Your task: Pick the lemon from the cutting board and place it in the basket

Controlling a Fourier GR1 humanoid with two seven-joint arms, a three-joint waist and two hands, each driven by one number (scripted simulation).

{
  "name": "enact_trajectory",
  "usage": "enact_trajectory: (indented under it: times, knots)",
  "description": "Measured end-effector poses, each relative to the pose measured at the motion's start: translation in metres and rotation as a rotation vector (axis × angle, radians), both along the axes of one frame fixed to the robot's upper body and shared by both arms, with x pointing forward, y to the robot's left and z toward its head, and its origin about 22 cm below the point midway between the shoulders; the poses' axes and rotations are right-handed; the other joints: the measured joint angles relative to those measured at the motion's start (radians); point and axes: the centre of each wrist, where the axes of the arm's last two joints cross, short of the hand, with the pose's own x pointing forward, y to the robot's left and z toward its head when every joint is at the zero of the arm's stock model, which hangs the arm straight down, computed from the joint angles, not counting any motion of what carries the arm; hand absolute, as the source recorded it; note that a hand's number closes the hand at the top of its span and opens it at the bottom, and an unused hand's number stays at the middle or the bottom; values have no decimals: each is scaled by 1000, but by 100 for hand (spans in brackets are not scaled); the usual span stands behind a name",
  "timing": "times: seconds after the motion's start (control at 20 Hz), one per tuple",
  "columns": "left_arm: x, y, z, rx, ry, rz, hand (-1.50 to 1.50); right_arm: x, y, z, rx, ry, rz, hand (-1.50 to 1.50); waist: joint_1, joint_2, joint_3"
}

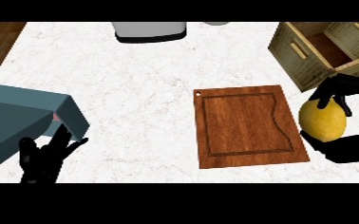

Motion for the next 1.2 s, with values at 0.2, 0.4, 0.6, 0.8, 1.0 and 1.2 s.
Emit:
enact_trajectory:
  times: [0.2,0.4,0.6,0.8,1.0,1.2]
  knots:
    - [3,-4,0,2,-8,-12,0,-9,-23,51,66,-51,-109,150,14,2,-1]
    - [8,-10,1,3,-11,-28,0,-12,-46,105,115,-79,-218,150,34,5,-1]
    - [14,-11,3,-7,-16,-64,0,-11,-69,157,154,-70,-308,150,57,11,-3]
    - [20,-17,1,1,-21,-77,0,-5,-89,202,169,-54,-367,150,78,16,0]
    - [27,-17,4,2,-17,-93,0,8,-104,224,163,-30,-404,150,93,21,0]
    - [30,-17,5,4,-18,-104,0,26,-119,219,132,-23,-428,150,101,25,1]
